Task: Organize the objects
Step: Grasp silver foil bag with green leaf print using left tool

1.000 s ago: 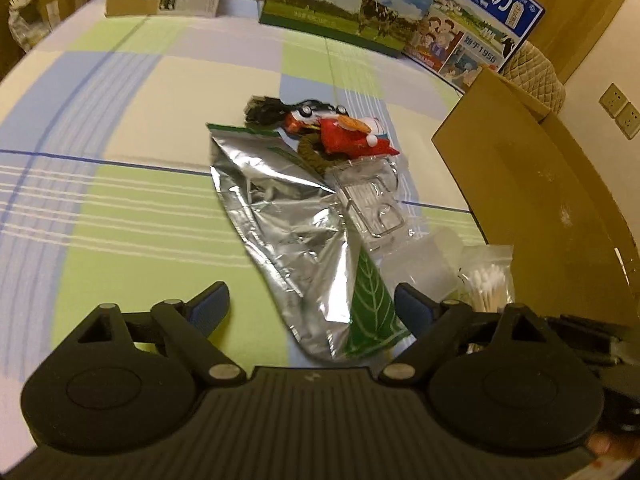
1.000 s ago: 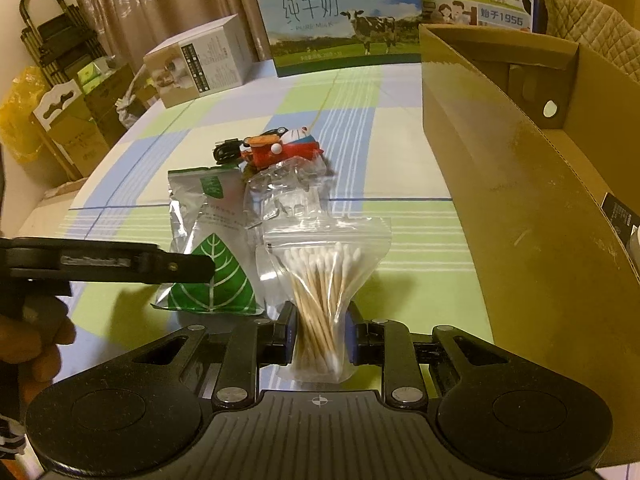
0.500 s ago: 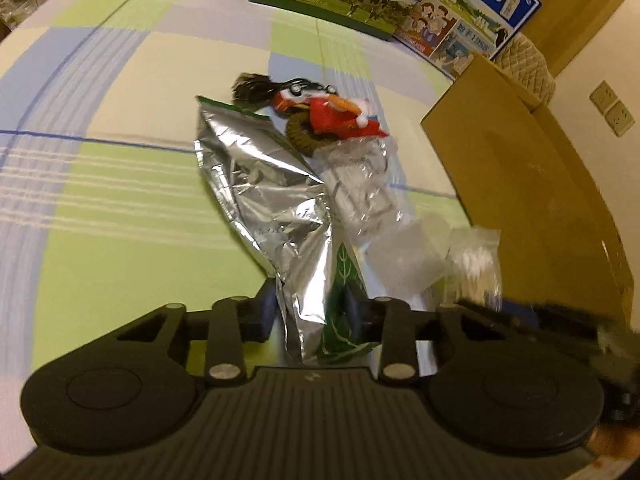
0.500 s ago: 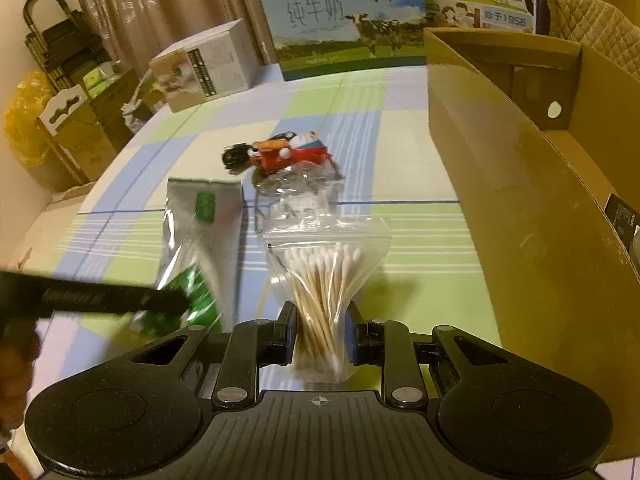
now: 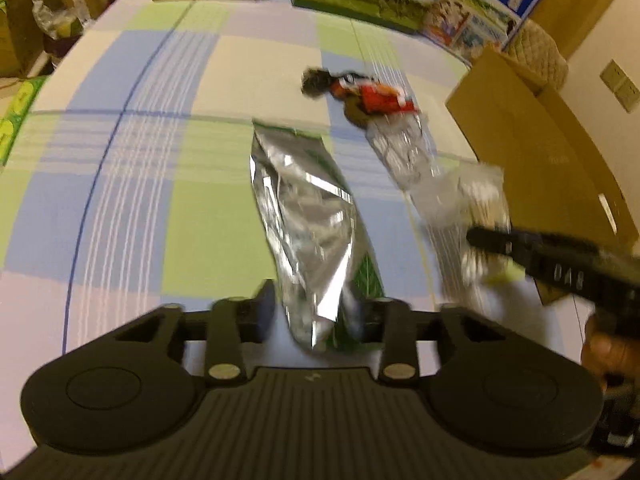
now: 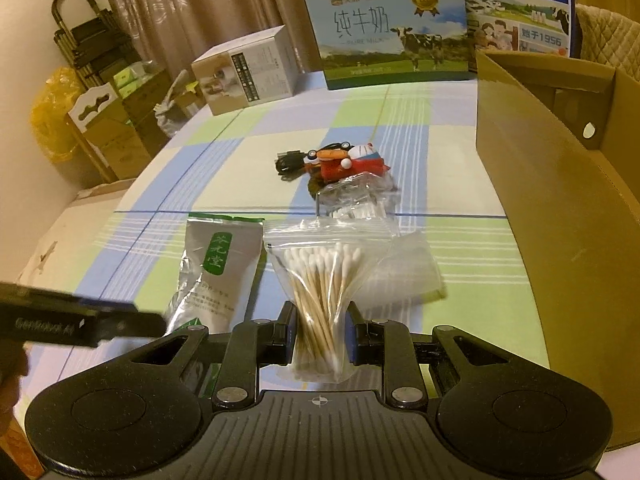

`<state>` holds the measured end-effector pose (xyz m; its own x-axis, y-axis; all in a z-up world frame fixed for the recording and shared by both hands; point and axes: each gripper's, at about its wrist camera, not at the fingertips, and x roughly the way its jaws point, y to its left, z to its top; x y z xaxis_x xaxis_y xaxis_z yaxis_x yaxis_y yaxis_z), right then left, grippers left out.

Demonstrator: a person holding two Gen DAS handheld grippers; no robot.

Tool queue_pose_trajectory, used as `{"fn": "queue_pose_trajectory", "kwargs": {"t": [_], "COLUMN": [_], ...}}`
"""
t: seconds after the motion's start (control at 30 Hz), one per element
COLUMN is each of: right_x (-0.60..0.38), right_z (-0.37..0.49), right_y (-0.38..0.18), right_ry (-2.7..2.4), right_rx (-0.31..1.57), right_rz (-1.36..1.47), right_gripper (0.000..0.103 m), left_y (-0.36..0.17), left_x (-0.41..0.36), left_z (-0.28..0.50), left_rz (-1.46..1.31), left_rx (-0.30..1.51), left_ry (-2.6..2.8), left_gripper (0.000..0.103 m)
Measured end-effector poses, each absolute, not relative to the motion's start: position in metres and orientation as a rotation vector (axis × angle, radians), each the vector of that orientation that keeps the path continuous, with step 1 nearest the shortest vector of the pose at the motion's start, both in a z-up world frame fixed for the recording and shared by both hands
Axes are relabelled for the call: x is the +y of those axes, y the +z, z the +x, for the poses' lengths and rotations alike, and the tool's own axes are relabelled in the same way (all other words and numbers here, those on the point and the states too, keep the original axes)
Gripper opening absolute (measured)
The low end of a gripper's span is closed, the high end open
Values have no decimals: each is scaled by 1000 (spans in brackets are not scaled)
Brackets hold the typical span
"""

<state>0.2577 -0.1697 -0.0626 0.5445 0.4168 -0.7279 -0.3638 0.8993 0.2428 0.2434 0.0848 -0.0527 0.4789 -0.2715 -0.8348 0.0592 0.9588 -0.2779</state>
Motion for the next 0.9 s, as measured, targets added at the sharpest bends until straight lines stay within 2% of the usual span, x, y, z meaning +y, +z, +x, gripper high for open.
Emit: {"fn": "queue_pose_trajectory", "kwargs": {"t": [0.13, 0.33, 0.7, 0.77, 0.8, 0.9], "right_x": [-171, -171, -174, -174, -174, -174], "right_z": [262, 269, 271, 270, 270, 270], "right_y": [-67, -69, -64, -63, -63, -62], "right_ry": [449, 441, 448, 451, 453, 456], "right_rx": [892, 892, 878, 877, 877, 877], "right_rz": [65, 59, 84, 88, 90, 93], "right_gripper": [21, 21, 21, 21, 21, 21], "left_y": [-58, -77, -83, -80, -81, -86], "left_x": [74, 58, 48, 48, 48, 52], "left_z": [267, 296, 303, 299, 298, 299], "left_rz": [-207, -183, -121, -101, -91, -121], "left_rx": [1044, 1062, 1045, 1029, 1031, 1055], "left_ry": [-196, -187, -151, -131, -118, -122], "left_gripper": [71, 72, 72, 78, 87, 87]}}
